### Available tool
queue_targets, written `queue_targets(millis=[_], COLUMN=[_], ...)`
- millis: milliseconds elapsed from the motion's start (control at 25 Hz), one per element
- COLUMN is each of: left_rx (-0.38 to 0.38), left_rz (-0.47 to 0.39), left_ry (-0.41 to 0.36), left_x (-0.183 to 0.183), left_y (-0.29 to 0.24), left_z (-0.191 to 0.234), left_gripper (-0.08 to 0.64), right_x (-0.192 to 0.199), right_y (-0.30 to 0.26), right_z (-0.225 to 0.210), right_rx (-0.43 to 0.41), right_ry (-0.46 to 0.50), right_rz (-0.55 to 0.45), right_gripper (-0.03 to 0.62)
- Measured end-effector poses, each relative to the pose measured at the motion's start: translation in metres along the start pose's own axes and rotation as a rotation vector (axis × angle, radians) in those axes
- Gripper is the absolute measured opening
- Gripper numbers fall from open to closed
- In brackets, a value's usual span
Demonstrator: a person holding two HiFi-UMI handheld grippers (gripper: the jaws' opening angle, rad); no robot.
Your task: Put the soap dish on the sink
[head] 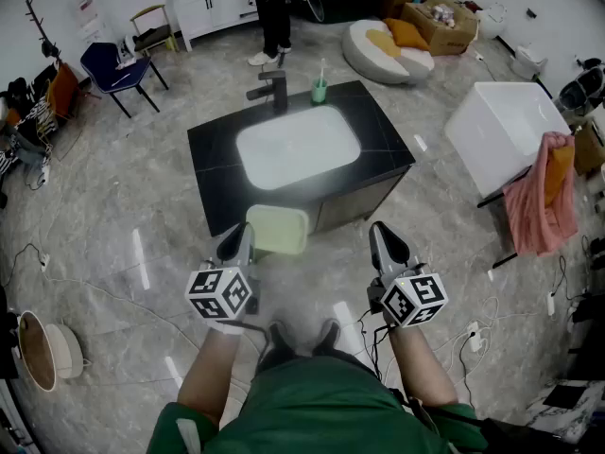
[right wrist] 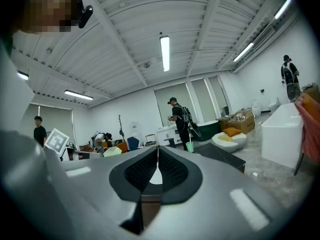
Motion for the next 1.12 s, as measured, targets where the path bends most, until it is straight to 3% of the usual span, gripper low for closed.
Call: queue_targets(millis=[280,520,840,1120], left_rx=[-0.019,-0.013,0.029,0.05], left_rz=[-0.01,-0.028,-0.042,-0.051], left_ry=[0.009,-0.007,-0.039,-0.023], left_x=[-0.009,-0.018,-0.031,-0.025], left_y=[0.031,0.031,-0.002,-0.032], left_z=[0.03,0.017,-0.059,-0.125], left_gripper=[0.021,0.021,0.021,0.021], right_x=[-0.005,-0.015,-0.054,-0.067], right_y=[-0.01,-0.003,0.048,0.096], right_z=[0.041,0.041,-0.001,-0.071], right_rx=[-0.022,-0.021,-0.015,0.023], right_ry=[0.037,0.062,0.175,0.151], right_rz=[-0.005,-0.031,-0.138,-0.197], right_gripper=[0.009,0.009,0.008,0.008])
Point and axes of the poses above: the fingertips, and each gripper's own axes: y backward along the fingers, z to its left, x out of its underside, the point moved 1 cm from there along y, backward along the fingers, and after that the axes turned 9 degrees about z, right-handed, at the moved point
